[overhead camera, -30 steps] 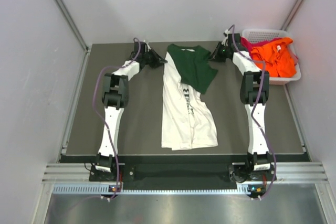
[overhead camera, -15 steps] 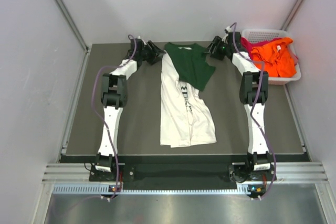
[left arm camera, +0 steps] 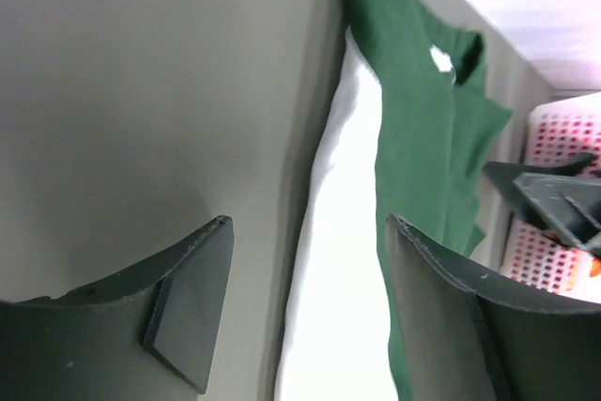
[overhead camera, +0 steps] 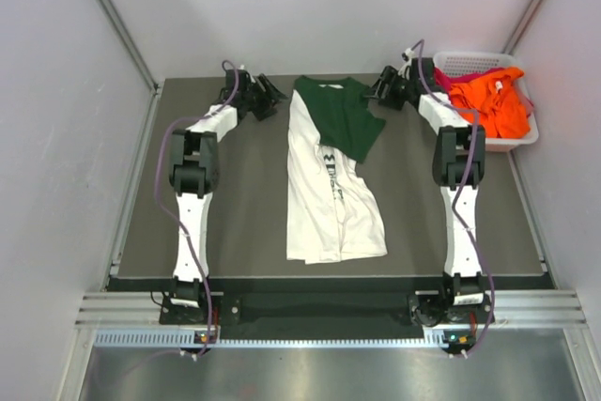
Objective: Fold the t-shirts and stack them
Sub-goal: Fold the tshirt
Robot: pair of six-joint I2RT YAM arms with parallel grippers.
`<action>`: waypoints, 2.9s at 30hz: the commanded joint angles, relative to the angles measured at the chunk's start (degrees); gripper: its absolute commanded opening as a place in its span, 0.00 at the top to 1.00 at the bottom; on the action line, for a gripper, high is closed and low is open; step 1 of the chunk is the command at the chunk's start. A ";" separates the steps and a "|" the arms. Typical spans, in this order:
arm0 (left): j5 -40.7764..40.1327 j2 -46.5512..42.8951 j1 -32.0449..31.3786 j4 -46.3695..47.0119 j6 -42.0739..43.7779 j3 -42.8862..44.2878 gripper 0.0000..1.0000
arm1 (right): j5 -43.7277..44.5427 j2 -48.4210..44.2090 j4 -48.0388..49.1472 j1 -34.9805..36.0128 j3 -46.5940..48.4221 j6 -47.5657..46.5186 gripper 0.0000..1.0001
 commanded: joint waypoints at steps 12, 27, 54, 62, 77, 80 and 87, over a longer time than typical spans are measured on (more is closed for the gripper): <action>-6.89 -44.93 0.46 -5.16 4.86 -42.15 0.31 | 9.28 -47.14 -5.86 4.35 -44.78 -7.73 0.36; -13.65 -77.21 -22.30 -16.59 -0.74 -78.73 0.33 | 21.15 -91.01 -15.17 21.32 -95.17 4.75 0.40; -9.35 -71.70 -33.47 -5.08 -12.02 -89.91 0.53 | 17.28 -90.57 -7.52 29.67 -106.08 11.96 0.99; -9.88 -76.51 -34.09 -9.99 -12.46 -90.79 1.00 | 18.25 -94.71 -11.57 31.43 -105.73 12.23 0.62; -8.91 -83.56 -34.09 -13.51 -14.04 -94.83 1.00 | 17.28 -94.10 -7.71 32.39 -110.04 13.98 0.72; -9.18 -84.35 -34.09 -13.25 -14.48 -95.27 1.00 | 17.89 -94.98 -8.67 32.66 -109.77 14.07 0.82; -7.60 -84.79 -34.09 -13.43 -14.48 -95.27 1.00 | 18.07 -97.26 -13.06 33.45 -107.84 14.25 0.99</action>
